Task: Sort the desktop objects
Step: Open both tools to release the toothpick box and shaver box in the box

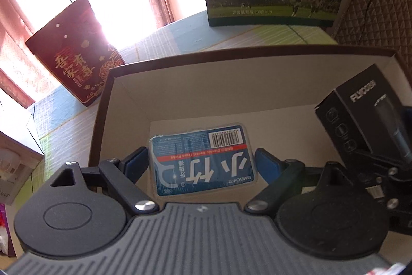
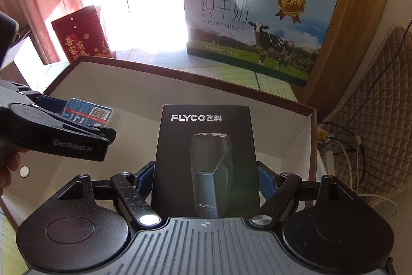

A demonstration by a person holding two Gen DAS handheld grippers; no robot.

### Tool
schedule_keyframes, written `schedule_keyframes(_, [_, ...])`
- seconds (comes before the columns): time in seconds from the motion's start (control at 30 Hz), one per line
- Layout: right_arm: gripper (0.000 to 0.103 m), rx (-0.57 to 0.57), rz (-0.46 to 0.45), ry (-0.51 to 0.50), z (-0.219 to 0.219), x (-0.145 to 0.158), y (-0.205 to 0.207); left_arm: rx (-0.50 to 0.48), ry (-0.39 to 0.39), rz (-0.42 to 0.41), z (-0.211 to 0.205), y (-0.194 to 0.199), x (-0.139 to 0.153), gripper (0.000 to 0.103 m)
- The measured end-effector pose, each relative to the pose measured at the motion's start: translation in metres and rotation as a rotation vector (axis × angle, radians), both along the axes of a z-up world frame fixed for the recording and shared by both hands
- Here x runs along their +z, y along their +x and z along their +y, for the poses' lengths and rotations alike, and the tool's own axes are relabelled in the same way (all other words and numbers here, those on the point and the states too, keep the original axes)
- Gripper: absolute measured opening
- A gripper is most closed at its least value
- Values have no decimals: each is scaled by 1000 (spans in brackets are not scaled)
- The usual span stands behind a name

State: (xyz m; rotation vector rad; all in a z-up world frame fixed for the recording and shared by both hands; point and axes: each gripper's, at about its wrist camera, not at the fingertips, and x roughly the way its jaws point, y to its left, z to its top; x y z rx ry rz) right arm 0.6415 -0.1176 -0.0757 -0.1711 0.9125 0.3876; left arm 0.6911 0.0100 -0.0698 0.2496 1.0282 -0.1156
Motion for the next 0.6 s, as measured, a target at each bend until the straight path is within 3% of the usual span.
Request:
schedule_keyframes(0.27, [76,-18,16,-13,-2,-10,8,-12,47,7,-7,8,-19,87])
schedule_keyframes(0.53, [76,-29,17,-22,-3,-14,14,-13,40,9,-3,8,-23,88])
schedule_keyframes(0.6, [76,-27,8,-22,-1,-14,15,-6,42,-20,-2,6,-19,92])
